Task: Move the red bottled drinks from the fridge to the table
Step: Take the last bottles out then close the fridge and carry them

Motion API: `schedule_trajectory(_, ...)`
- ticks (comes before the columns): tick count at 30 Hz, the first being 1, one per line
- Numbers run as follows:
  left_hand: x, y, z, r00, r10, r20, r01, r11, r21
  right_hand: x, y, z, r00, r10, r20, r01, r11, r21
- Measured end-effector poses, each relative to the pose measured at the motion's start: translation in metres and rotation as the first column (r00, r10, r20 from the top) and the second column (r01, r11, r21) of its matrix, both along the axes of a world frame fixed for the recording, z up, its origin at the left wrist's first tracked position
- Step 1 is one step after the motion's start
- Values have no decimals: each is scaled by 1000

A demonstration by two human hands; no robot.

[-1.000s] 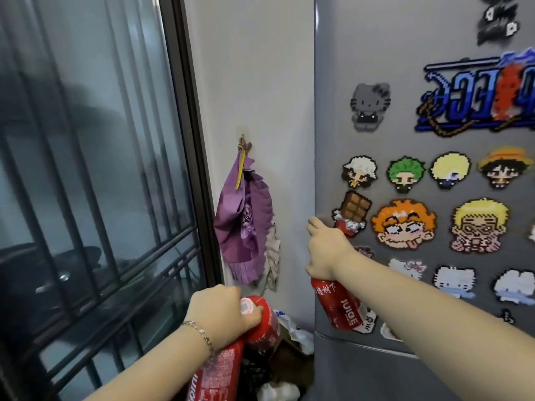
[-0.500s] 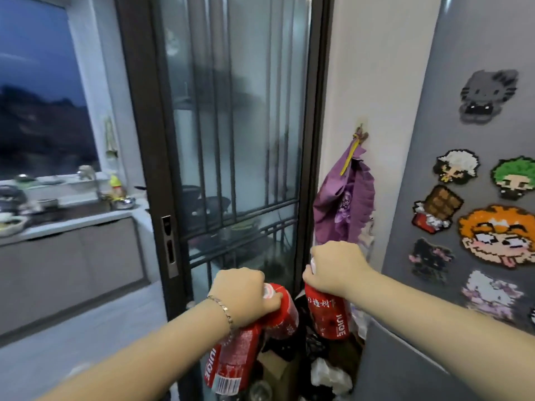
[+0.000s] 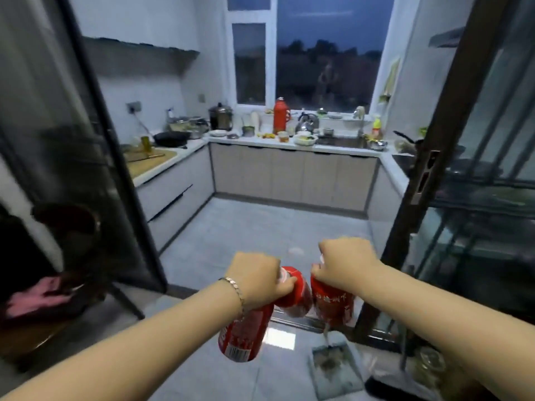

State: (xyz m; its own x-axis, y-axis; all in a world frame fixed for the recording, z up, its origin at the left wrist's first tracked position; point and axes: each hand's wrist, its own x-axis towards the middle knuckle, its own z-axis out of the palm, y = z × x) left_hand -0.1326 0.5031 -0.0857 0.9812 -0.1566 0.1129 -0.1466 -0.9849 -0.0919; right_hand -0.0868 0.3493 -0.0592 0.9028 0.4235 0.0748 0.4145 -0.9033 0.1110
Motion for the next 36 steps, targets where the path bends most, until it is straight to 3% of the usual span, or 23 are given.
schedule_trajectory(6,-135,168,-24,938,346,-14,-346,938,-17,-79,187,-23,939,323,-119,-322,946,27)
schedule_trajectory(15,-346,404,-36,704,707,-61,-709,706,3,-234,470,-46,729,655,-198,-652,753,90)
schedule_trajectory(21,-440,521,-52,521,846,-114,-853,522,-23,-305,614,-70,602,751,-271,-743,651,155)
schedule_trajectory(25,-492,596,-68,331,930,-159,-944,328,-44,-344,713,-91,501,811,-302,-800,567,196)
schedule_trajectory(32,-539,718,-100,83,968,-236,-997,80,-24,-378,884,-131,368,857,-360,-868,456,198)
schedule_trajectory(36,-551,783,-107,-26,968,-251,-999,-33,-24,-384,975,-151,342,827,-446,-859,468,207)
